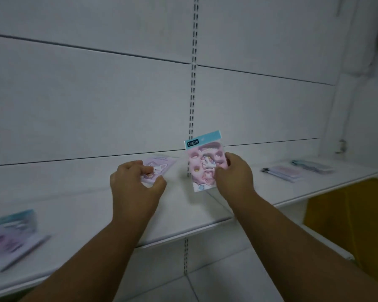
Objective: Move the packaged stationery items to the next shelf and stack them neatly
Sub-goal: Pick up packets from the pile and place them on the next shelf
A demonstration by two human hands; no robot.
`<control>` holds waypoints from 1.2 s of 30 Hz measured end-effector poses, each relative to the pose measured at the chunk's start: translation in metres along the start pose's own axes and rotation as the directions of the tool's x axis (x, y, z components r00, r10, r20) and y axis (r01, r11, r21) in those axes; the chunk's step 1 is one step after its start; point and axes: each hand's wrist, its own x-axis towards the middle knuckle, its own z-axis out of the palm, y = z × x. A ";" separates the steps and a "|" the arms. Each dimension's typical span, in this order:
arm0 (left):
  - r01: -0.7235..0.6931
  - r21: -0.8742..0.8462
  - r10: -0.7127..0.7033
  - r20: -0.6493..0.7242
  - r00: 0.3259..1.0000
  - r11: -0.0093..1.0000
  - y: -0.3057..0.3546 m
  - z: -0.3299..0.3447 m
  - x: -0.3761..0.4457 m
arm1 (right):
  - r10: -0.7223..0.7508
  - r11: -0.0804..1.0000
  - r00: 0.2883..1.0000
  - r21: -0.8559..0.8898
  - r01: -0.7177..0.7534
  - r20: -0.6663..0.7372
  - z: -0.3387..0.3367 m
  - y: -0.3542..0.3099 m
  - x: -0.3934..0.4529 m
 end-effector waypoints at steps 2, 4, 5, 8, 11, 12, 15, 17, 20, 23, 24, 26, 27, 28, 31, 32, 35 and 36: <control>-0.050 -0.018 0.050 0.040 0.998 0.999 0.034 0.050 -0.010 | 0.023 1.000 0.998 -0.004 -0.023 -0.057 -0.044 0.037 0.020; -0.088 -0.023 0.090 0.082 0.993 0.996 0.068 0.099 -0.020 | 0.030 0.999 0.993 -0.025 -0.033 -0.112 -0.087 0.074 0.039; -0.101 -0.023 0.103 0.104 0.989 0.995 0.085 0.124 -0.026 | 0.032 0.999 0.991 -0.034 -0.037 -0.133 -0.108 0.093 0.050; -0.128 -0.038 0.132 0.161 0.978 0.991 0.134 0.191 -0.040 | 0.063 0.997 0.983 -0.025 -0.069 -0.171 -0.165 0.143 0.080; -0.143 -0.031 0.146 0.189 0.971 0.989 0.170 0.247 -0.046 | 0.119 0.993 0.981 -0.001 -0.120 -0.156 -0.207 0.184 0.109; -0.148 -0.022 0.150 0.203 0.968 0.989 0.179 0.264 -0.046 | 0.130 0.991 0.980 0.000 -0.131 -0.150 -0.217 0.196 0.120; -0.159 0.003 0.154 0.243 0.958 0.987 0.200 0.313 -0.041 | 0.138 0.990 0.980 -0.023 -0.143 -0.144 -0.238 0.230 0.152; -0.157 0.000 0.151 0.269 0.951 0.988 0.210 0.344 -0.037 | 0.133 0.990 0.979 -0.024 -0.138 -0.151 -0.244 0.251 0.175; -0.147 -0.022 0.147 0.282 0.948 0.989 0.219 0.391 -0.030 | 0.125 0.991 0.978 -0.029 -0.132 -0.165 -0.246 0.279 0.207; -0.112 -0.006 0.109 0.299 0.948 0.994 0.226 0.433 -0.023 | 0.154 0.988 0.976 0.012 -0.154 -0.157 -0.245 0.303 0.236; -0.092 0.011 0.085 0.291 0.953 0.996 0.228 0.445 -0.022 | 0.157 0.988 0.976 0.022 -0.155 -0.148 -0.245 0.309 0.246; -0.051 0.054 0.033 0.288 0.957 0.997 0.231 0.465 -0.023 | 0.147 0.989 0.980 0.028 -0.145 -0.132 -0.246 0.321 0.265; -0.040 0.084 0.013 0.295 0.955 0.996 0.230 0.473 -0.026 | 0.138 0.990 0.984 0.031 -0.135 -0.116 -0.246 0.326 0.272; -0.041 0.129 -0.001 0.308 0.951 0.991 0.229 0.478 -0.028 | 0.131 0.991 0.986 0.039 -0.127 -0.099 -0.245 0.332 0.280; -0.093 0.346 -0.040 0.359 0.932 0.933 0.226 0.491 -0.034 | 0.132 0.988 0.991 0.079 -0.129 -0.028 -0.239 0.349 0.297; -0.110 0.423 -0.066 0.381 0.922 0.899 0.226 0.493 -0.036 | 0.123 0.988 0.992 0.096 -0.123 -0.001 -0.237 0.354 0.303; -0.136 0.612 -0.185 0.431 0.883 0.779 0.232 0.502 -0.042 | 0.082 0.985 0.992 0.145 -0.095 0.092 -0.233 0.367 0.321; -0.131 0.648 -0.215 0.427 0.878 0.751 0.236 0.504 -0.043 | 0.072 0.983 0.989 0.158 -0.092 0.129 -0.234 0.371 0.326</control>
